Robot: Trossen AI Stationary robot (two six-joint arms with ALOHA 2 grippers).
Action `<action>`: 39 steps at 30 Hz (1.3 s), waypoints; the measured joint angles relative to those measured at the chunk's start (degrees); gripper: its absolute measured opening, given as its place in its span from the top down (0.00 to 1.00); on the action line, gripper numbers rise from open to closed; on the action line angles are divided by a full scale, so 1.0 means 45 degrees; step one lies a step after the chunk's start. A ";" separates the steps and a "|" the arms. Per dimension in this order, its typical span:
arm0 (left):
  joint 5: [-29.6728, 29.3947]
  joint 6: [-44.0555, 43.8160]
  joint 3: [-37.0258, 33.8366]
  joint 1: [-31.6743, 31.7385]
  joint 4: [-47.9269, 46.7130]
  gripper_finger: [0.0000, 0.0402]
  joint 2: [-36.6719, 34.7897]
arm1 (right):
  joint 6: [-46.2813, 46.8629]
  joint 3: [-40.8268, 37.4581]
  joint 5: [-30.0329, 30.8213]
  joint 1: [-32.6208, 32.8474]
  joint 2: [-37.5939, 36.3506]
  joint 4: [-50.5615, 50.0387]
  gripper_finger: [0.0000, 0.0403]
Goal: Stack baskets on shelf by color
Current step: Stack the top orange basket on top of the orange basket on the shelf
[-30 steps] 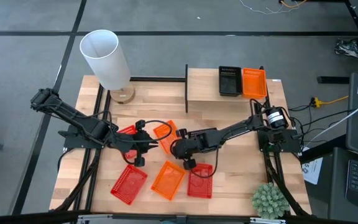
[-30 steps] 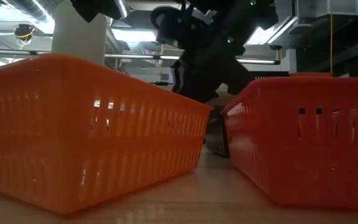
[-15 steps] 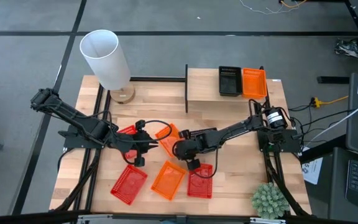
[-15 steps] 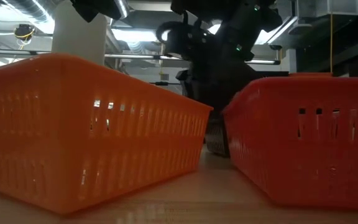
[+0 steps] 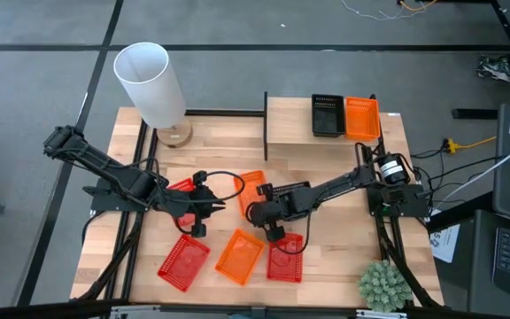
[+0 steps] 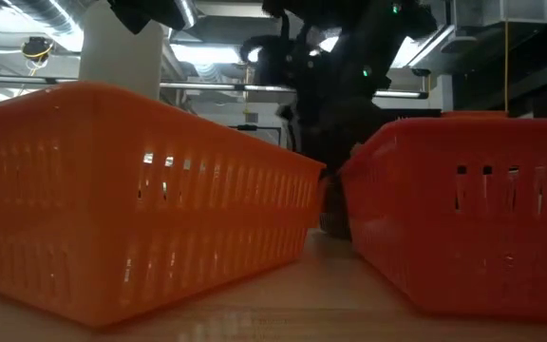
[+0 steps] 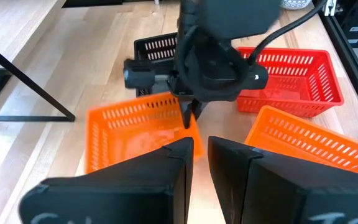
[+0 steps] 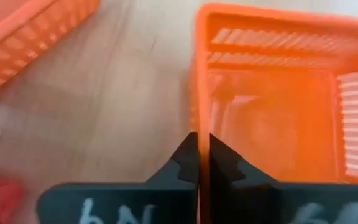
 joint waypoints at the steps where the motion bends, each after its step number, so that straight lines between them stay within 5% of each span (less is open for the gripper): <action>1: 0.0000 0.0000 0.0000 0.0000 0.0000 0.90 0.0000 | -0.0146 0.0233 0.0390 0.0107 -0.0023 -0.0278 0.99; 14: 0.0000 0.0000 0.0000 0.0000 -0.0024 0.90 0.0000 | -0.0785 0.6238 0.1979 0.1638 -0.0082 -0.7057 1.00; 22: 0.0000 0.0000 0.0000 -0.0005 -0.0024 0.90 0.0000 | 0.3788 0.8628 0.4675 0.1839 -0.0554 -1.4577 1.00; 39: -0.0034 0.0092 0.0010 -0.0005 0.0029 0.90 0.0005 | 0.8714 -0.0215 0.6621 0.1779 -1.1779 -1.4099 1.00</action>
